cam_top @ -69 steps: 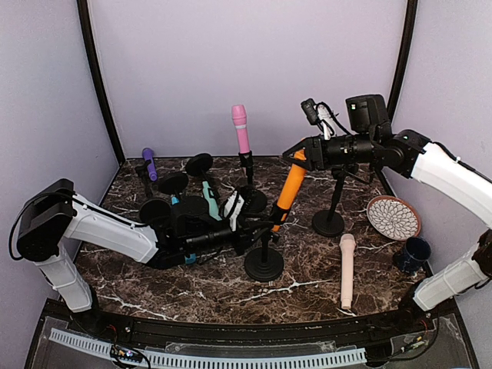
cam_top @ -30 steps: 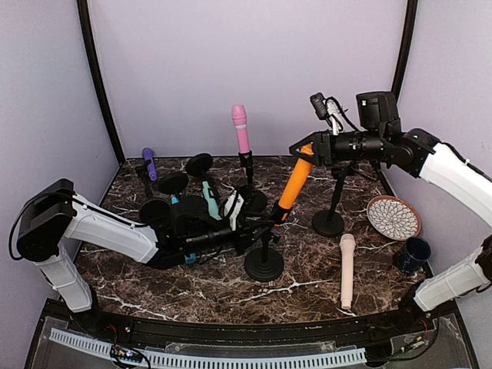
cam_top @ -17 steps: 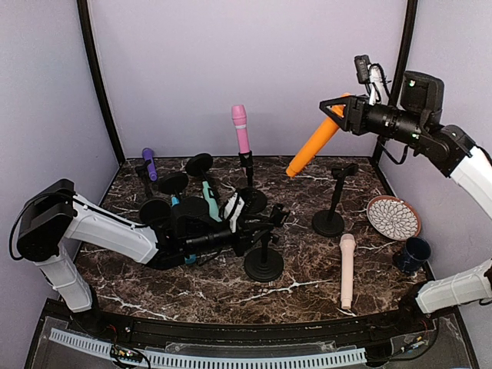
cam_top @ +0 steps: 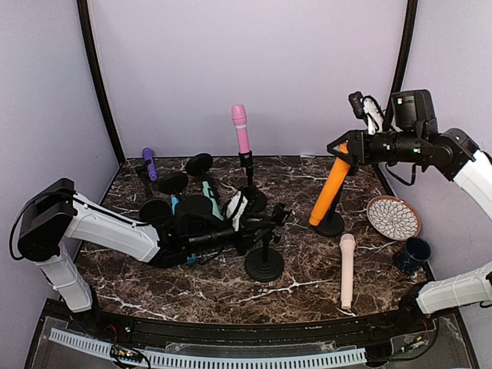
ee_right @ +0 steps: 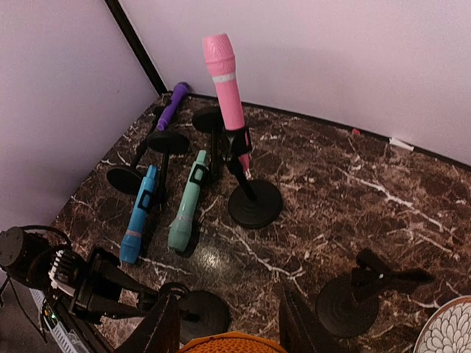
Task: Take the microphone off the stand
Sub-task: Place the microphone at the center of the board.
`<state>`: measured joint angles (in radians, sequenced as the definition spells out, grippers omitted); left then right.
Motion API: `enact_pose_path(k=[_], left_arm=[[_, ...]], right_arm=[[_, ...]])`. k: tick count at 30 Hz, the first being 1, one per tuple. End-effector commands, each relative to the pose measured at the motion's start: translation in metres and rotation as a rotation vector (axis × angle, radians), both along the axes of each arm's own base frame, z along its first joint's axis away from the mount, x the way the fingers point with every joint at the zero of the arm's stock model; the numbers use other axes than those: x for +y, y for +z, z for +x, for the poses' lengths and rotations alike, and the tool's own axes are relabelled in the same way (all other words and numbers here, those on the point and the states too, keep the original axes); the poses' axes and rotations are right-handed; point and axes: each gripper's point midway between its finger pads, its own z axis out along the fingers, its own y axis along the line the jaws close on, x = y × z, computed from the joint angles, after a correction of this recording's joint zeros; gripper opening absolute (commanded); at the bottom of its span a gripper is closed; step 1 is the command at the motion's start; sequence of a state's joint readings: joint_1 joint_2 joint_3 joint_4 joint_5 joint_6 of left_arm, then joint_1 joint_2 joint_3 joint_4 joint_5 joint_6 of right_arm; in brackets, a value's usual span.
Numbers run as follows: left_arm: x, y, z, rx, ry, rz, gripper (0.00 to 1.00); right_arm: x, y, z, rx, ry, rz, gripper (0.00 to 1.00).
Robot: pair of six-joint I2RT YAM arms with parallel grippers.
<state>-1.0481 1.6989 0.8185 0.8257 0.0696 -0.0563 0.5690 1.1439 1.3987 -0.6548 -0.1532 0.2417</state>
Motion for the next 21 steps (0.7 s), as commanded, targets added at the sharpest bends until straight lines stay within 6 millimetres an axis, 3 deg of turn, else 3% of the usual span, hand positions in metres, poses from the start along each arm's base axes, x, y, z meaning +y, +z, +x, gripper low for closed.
enact_pose_path(k=[1,5,9,14,21], left_arm=[[0.008,-0.047,0.005,0.097,0.041,0.158,0.14],[0.007,-0.033,0.008,0.075,0.046,0.128,0.43],[0.01,-0.023,0.005,0.065,0.044,0.1,0.6],[0.021,-0.01,-0.013,0.04,-0.014,0.038,0.66],[0.036,-0.049,-0.021,0.102,0.001,0.109,0.68]], right_arm=[[-0.005,-0.059,-0.027,0.233,0.02,-0.044,0.3],[0.003,-0.101,-0.045,0.391,0.071,-0.031,0.31],[0.002,-0.148,-0.053,0.515,0.06,-0.065,0.3],[0.004,-0.187,-0.06,0.625,0.062,-0.089,0.31],[-0.003,-0.233,-0.056,0.704,-0.007,-0.145,0.29]])
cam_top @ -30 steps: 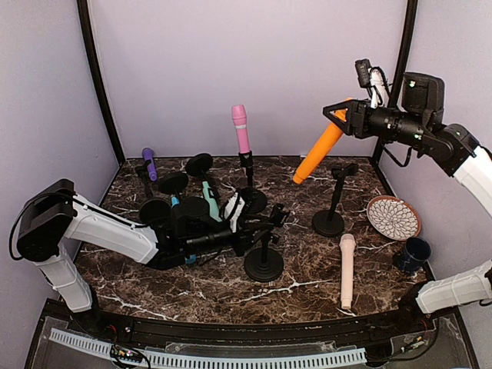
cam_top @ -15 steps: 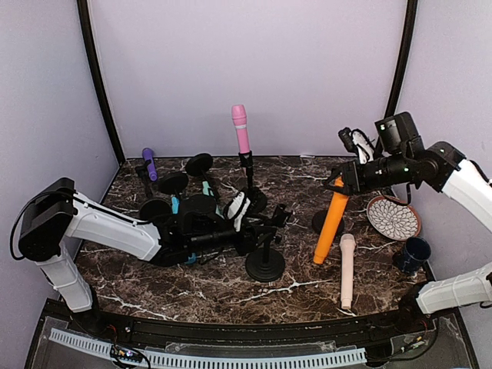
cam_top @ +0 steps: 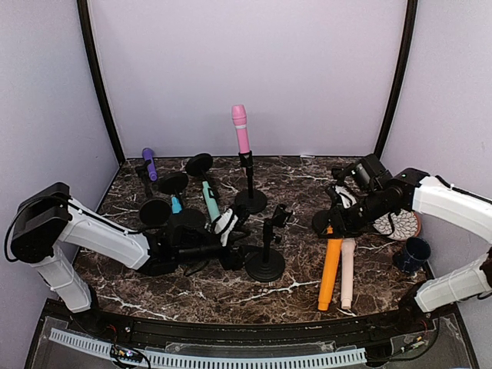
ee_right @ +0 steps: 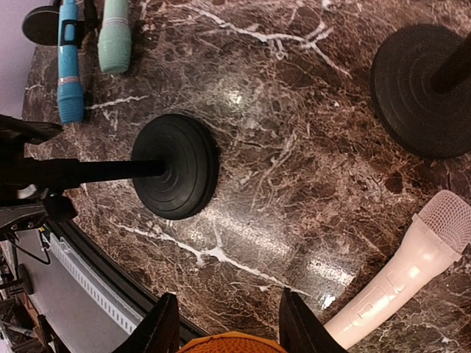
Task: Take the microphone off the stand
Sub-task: Place the microphone at the center of the board.
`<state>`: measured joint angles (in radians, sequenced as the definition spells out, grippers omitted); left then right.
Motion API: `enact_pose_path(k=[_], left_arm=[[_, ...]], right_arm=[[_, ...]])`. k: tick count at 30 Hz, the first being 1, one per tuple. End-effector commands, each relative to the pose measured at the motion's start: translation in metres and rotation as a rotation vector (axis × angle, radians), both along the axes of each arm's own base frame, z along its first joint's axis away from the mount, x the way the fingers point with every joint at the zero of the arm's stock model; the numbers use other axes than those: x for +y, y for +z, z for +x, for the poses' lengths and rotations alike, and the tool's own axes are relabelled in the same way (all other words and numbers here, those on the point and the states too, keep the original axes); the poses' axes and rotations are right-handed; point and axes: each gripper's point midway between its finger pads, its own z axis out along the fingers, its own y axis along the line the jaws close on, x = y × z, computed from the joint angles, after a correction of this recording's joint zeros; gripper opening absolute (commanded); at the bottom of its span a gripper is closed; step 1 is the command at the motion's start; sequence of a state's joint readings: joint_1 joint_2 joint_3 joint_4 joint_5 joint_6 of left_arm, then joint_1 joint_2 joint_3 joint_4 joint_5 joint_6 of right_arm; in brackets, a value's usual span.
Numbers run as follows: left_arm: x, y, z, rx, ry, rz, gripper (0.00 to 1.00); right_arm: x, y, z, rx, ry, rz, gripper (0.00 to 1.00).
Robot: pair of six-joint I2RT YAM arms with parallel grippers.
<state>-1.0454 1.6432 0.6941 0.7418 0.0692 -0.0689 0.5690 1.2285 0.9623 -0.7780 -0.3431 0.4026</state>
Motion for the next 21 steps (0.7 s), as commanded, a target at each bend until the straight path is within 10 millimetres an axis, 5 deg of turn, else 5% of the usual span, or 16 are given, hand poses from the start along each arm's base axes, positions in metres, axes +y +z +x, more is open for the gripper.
enact_pose_path(k=[1,13,21], left_arm=[[0.006,-0.007,-0.006,0.025,-0.002,-0.009,0.68],[-0.016,-0.038,0.014,0.037,0.043,0.011,0.66],[-0.03,-0.049,0.016,0.05,0.02,-0.004,0.49]], right_arm=[[-0.001,-0.014,0.014,-0.02,-0.066,-0.017,0.3],[-0.028,-0.053,0.051,-0.106,-0.231,-0.193,0.46],[-0.031,-0.07,0.063,-0.13,-0.302,-0.204,0.48]])
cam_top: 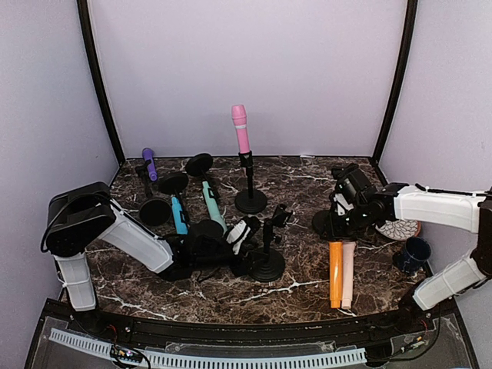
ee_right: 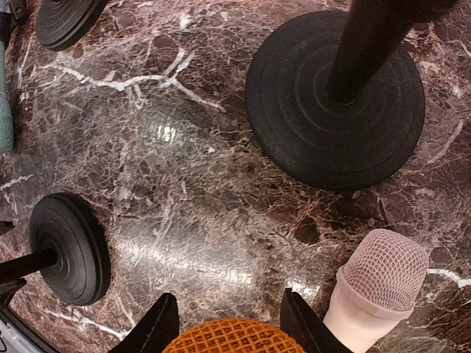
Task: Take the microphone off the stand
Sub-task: Place the microphone at the center of the board.
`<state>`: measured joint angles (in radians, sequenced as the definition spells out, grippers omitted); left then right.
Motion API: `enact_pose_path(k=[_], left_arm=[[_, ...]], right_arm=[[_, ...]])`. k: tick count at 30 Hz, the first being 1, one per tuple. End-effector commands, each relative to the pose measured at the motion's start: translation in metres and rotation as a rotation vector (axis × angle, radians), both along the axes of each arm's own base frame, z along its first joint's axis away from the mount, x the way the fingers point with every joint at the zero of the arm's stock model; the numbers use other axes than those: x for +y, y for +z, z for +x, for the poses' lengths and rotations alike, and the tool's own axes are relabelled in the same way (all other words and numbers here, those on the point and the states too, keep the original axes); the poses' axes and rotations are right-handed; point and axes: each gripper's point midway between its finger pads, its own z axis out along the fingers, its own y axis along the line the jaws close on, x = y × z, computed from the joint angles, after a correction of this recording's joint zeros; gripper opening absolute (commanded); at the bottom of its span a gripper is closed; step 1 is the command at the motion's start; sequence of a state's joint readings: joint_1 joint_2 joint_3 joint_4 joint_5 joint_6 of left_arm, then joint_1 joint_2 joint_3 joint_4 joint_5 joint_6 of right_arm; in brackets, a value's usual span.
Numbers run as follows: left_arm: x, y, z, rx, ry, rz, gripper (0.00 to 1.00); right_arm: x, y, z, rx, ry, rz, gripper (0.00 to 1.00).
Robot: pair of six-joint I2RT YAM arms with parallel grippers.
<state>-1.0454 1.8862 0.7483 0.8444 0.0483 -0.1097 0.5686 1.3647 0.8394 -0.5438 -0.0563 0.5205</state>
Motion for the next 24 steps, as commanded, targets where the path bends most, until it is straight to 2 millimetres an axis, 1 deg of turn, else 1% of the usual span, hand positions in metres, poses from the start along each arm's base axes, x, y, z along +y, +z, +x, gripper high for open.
enact_pose_path(k=[1,4,7,12,14,15,17,20,21,22,24], left_arm=[[-0.014,0.014,0.003,-0.02,-0.012,-0.062,0.45],[-0.016,0.008,0.004,-0.019,-0.015,-0.056,0.36],[-0.019,0.008,0.007,-0.025,-0.009,-0.06,0.29],[-0.026,0.002,0.018,-0.044,0.019,-0.046,0.14],[-0.031,-0.002,0.022,-0.048,0.024,-0.044,0.1],[-0.03,-0.003,0.027,-0.057,0.052,-0.036,0.09],[-0.035,-0.008,0.033,-0.063,0.067,-0.027,0.08],[-0.045,-0.013,0.043,-0.066,0.085,-0.023,0.07],[-0.046,-0.021,0.045,-0.061,0.093,-0.01,0.06],[-0.052,-0.016,0.05,-0.069,0.1,-0.023,0.06],[-0.059,-0.018,0.06,-0.074,0.131,-0.011,0.04]], right_arm=[[-0.005,-0.005,0.018,-0.076,-0.07,-0.017,0.48],[-0.006,-0.008,0.02,-0.084,-0.097,-0.013,0.48],[-0.009,-0.011,0.022,-0.096,-0.123,-0.014,0.48],[-0.014,-0.01,0.026,-0.122,-0.156,-0.024,0.51],[-0.015,-0.01,0.027,-0.128,-0.166,-0.026,0.52],[-0.016,-0.01,0.028,-0.132,-0.171,-0.028,0.53],[-0.017,-0.009,0.028,-0.138,-0.178,-0.027,0.55],[-0.017,-0.006,0.029,-0.151,-0.185,-0.019,0.57],[-0.017,-0.005,0.03,-0.154,-0.186,-0.016,0.58],[-0.017,-0.003,0.03,-0.158,-0.188,-0.013,0.58],[-0.016,-0.001,0.03,-0.164,-0.192,-0.003,0.58]])
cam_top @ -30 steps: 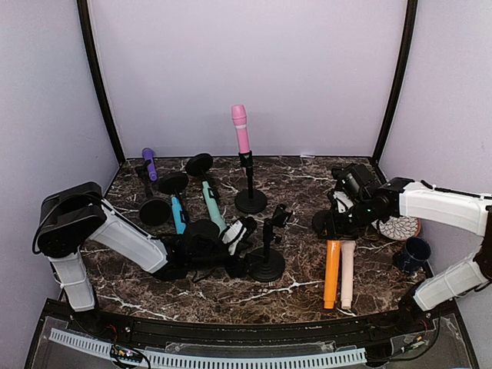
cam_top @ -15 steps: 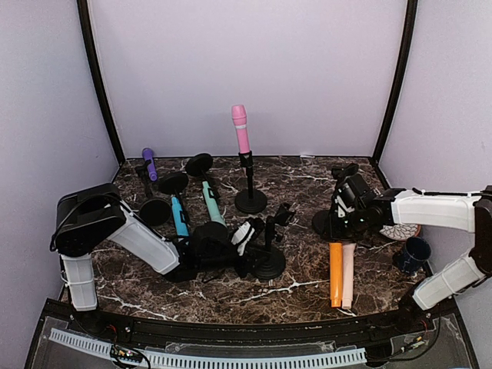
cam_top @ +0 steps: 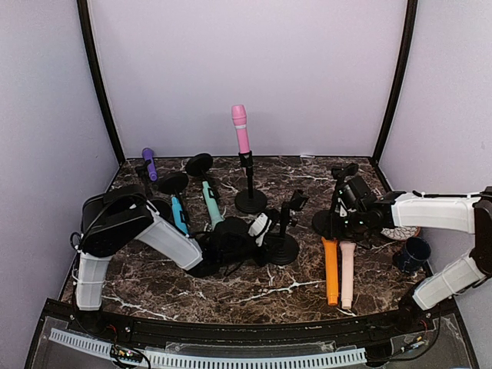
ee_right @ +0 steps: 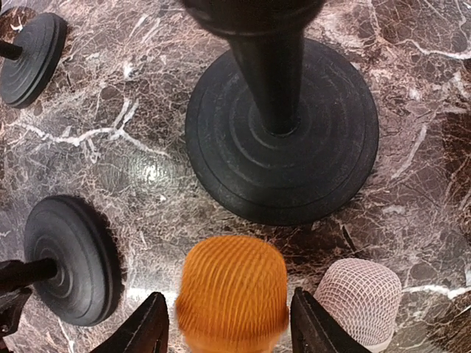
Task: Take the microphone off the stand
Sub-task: Place the microphone at the center of the board, then move the microphone stand to the center of the board.
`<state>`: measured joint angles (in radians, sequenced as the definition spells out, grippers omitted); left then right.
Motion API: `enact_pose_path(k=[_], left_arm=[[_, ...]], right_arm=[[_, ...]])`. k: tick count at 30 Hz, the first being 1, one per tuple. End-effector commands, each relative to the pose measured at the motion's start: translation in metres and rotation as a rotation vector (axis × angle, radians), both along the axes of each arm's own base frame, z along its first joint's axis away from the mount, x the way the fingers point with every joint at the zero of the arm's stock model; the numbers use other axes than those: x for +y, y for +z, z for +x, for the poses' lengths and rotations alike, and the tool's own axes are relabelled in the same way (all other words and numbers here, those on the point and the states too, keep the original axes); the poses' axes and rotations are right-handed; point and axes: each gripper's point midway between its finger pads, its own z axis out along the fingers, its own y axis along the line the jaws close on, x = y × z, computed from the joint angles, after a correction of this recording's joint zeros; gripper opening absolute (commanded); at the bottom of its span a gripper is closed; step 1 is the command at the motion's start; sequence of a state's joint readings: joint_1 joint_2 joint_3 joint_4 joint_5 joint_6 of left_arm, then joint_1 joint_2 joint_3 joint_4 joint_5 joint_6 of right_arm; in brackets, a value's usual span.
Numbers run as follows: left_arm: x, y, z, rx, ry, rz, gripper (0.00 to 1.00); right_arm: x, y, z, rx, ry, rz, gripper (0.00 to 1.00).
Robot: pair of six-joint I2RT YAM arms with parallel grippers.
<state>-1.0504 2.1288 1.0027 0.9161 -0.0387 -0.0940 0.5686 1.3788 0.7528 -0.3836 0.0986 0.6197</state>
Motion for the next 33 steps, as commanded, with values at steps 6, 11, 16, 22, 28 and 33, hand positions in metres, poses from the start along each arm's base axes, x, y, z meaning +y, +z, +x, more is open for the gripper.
enact_pose_path(k=[6,11,16,22,28,33], left_arm=[[-0.018,-0.02,0.047,-0.003,0.146,0.069,0.02],[-0.029,-0.025,0.067,0.02,0.152,0.07,0.01],[-0.034,-0.039,0.078,0.06,0.137,0.099,0.01],[-0.034,-0.04,0.095,0.081,0.145,0.099,0.01],[-0.046,-0.04,0.087,0.08,0.051,0.097,0.04],[-0.049,-0.028,0.078,0.062,-0.012,0.073,0.23]], right_arm=[[0.001,0.021,0.008,-0.096,-0.04,0.057,0.6],[0.0,0.024,0.007,-0.108,-0.045,0.068,0.6],[0.001,0.029,0.008,-0.123,-0.044,0.083,0.61],[0.002,0.035,0.009,-0.144,-0.043,0.097,0.61],[0.003,0.041,0.01,-0.169,-0.038,0.114,0.61],[0.006,0.055,0.01,-0.216,-0.008,0.143,0.67]])
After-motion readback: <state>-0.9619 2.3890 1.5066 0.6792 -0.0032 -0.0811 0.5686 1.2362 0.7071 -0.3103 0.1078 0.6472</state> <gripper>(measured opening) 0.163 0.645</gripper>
